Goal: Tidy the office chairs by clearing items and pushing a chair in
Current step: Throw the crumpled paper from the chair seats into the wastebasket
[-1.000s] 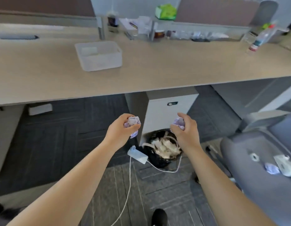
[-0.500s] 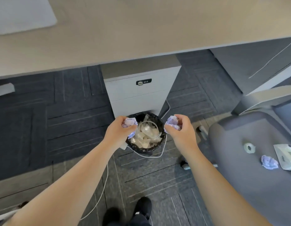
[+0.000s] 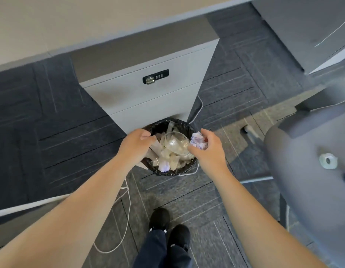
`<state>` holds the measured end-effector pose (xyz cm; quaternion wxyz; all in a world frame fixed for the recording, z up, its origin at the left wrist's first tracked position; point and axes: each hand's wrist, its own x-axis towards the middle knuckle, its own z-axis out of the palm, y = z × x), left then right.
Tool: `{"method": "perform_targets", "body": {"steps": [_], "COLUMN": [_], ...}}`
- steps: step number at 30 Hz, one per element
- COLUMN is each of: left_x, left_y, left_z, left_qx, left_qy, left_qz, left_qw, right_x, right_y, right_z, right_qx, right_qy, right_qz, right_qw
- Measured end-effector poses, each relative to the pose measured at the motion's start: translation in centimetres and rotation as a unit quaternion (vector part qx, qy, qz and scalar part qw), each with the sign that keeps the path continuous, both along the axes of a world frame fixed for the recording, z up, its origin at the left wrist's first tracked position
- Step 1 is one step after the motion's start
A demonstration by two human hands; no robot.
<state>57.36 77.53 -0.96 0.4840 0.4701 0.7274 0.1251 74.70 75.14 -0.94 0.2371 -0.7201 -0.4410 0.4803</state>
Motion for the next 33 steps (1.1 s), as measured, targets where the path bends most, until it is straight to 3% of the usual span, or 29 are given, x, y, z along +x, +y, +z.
{"method": "perform_targets", "body": {"steps": [7,15,26,33], "left_x": [-0.2,3.8,20.5,34.4], "left_y": [2.0,2.6,2.7,0.5], "left_z": [-0.7,3.1,12.9,13.0], "left_qx": [0.045,0.084,0.14,0.115], "left_qy": [-0.025,-0.057,-0.127,-0.131], "left_qz": [0.021,0.0,-0.192,-0.302], "left_qw": [0.998,0.995,0.963,0.937], "right_x": [-0.6,3.6,18.1,30.5], "right_y": [2.2,0.8,-3.8,-9.4], "right_z": [-2.5,1.9,12.3,12.8], "right_qx": [-0.001,0.024,0.084,0.077], "right_qy": [-0.015,-0.048,-0.086,-0.111], "right_qz": [-0.034,-0.11,-0.296,-0.39], "right_qw": [0.999,0.992,0.947,0.911]}}
